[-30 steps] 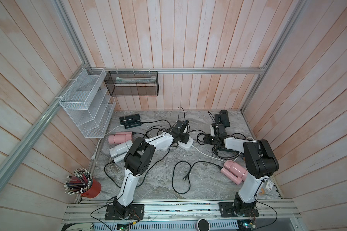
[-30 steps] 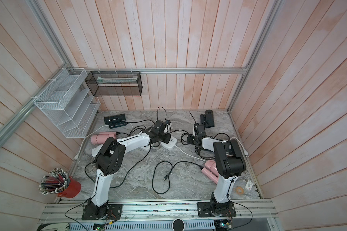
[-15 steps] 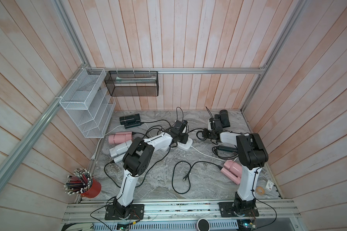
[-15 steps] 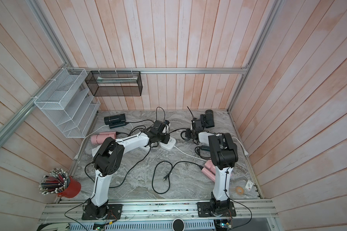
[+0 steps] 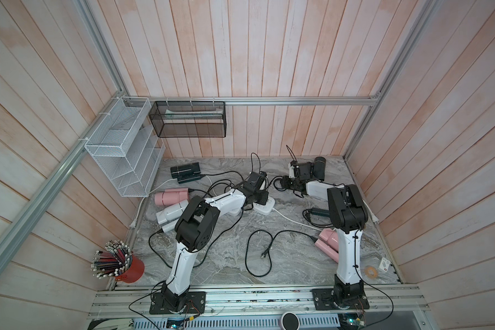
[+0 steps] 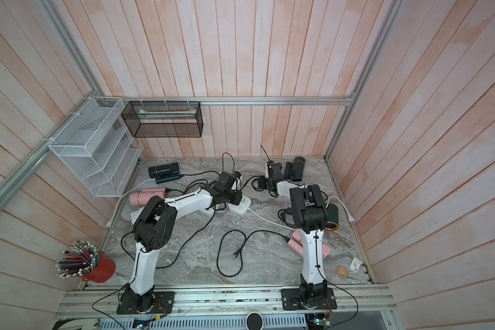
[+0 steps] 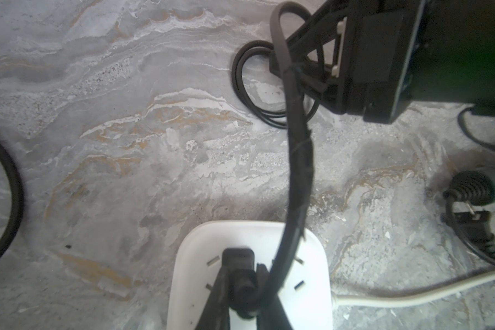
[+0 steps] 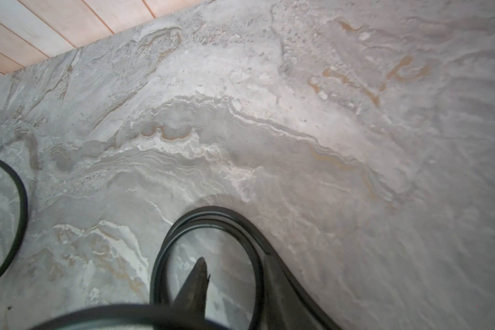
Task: Charge the blow dryers
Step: Insert the plug into the socket.
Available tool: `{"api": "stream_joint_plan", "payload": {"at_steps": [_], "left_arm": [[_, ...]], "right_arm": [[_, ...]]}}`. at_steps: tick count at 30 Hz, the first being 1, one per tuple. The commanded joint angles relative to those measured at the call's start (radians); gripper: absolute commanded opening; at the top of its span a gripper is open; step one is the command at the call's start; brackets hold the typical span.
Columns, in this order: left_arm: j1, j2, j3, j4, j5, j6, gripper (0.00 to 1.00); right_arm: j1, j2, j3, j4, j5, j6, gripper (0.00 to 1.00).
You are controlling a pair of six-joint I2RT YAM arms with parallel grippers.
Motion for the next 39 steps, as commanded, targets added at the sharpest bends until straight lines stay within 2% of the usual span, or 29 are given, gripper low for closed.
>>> {"api": "stream_joint_plan", "payload": {"at_steps": [1,6,13,29,34,39], "left_arm": [[0.0,0.025,-0.038,-0.113,0.028,-0.02,0.17],[0.009,0.019,-0.043,-0.104,0.034,-0.024,0.17],[0.009,0.0,-0.046,-0.098,0.032,-0.022,0.2],[0.008,-0.058,-0.035,-0.074,0.05,-0.03,0.36],[0.004,-0.129,-0.075,-0.064,0.063,-0.042,0.42],[0.004,-0.264,-0.186,-0.021,0.076,-0.08,0.44]], "right_arm": [[0.005,-0.074,-0.04,-0.048,-0.006,-0.02,0.43],[-0.002,-0.172,-0.125,-0.061,0.019,-0.033,0.54],[-0.004,-0.33,-0.298,-0.049,0.029,-0.044,0.59],[0.003,-0.831,-0.711,-0.058,0.006,0.01,0.6],[0.005,-0.953,-0.757,-0.131,0.032,0.016,0.59],[0.005,-1.049,-0.755,-0.26,0.122,0.045,0.59]]}}
